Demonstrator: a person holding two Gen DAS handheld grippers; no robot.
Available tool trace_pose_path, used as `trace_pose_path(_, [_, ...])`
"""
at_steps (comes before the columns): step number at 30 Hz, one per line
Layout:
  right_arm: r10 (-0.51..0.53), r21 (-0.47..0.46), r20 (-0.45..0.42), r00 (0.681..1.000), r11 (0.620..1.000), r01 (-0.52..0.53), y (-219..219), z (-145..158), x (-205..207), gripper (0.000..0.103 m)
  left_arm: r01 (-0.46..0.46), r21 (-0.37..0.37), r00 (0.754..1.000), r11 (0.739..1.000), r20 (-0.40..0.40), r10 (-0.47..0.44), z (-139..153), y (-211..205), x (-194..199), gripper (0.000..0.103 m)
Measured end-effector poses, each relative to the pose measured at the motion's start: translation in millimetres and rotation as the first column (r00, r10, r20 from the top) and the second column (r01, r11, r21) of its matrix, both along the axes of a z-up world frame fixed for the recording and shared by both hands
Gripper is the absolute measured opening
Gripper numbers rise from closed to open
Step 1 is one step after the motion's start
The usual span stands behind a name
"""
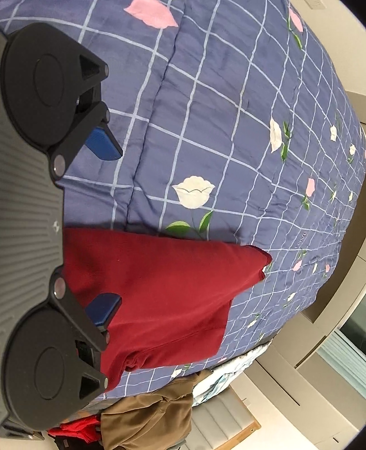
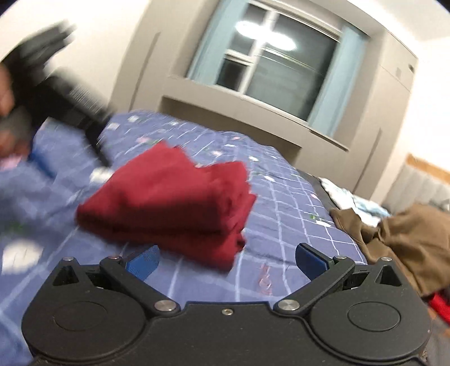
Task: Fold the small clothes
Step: 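Open the left gripper and lift both grippers away from the folded sweater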
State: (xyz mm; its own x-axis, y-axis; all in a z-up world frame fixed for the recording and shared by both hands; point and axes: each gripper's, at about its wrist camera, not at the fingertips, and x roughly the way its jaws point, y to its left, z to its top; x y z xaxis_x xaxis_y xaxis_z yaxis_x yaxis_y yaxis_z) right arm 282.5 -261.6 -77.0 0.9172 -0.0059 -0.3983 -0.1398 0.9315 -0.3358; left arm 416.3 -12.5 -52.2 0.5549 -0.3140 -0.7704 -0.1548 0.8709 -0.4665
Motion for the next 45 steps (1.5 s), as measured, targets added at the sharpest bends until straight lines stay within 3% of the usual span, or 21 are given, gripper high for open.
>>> trace_pose_path(6, [-0.007,0.145,0.062,0.998,0.989,-0.002,-9,34,47,0.103,0.025,0.021,1.0,0.999,0.01,-0.025,-8,-9,9,0.102])
trace_pose_path(9, [-0.022,0.173,0.048,0.999,0.985,0.013,-6,37,73,0.103,0.052,0.044,0.999,0.998,0.0,-0.052,-14,-16,10,0.102])
trace_pose_path(13, [-0.128,0.119,-0.035,0.991,0.984,0.131,-10,15,97,0.103,0.067,0.066,0.997,0.996,-0.037,-0.065,-25,-18,10,0.102])
trace_pose_path(18, [-0.194,0.087,-0.127,0.973,0.975,0.206,-30,-22,87,0.103,0.093,0.096,0.995,0.991,-0.036,-0.09,-31,-16,8,0.102])
trace_pose_path(27, [-0.185,0.188,-0.181,0.966,0.957,0.219,-46,-43,87,0.103,0.118,0.158,0.993,0.98,-0.031,-0.115,-32,-26,6,0.102])
trace_pose_path(32, [-0.179,0.219,-0.102,0.979,0.955,0.198,-45,-27,75,0.103,0.083,0.133,0.996,0.988,-0.019,-0.081,-22,-19,7,0.102])
trace_pose_path(36, [-0.184,0.252,-0.016,0.983,0.95,0.182,-44,-5,78,0.103,0.052,0.167,0.996,0.985,0.063,-0.063,-5,-15,17,0.102])
trace_pose_path(41, [-0.14,0.195,0.028,0.99,0.972,0.132,-35,11,122,0.103,0.002,0.211,0.991,0.977,0.134,-0.03,15,-17,56,0.102])
trace_pose_path(45, [-0.106,0.147,0.024,0.994,0.984,0.102,-29,9,171,0.103,-0.057,0.236,0.99,0.97,0.136,0.025,17,-22,94,0.102])
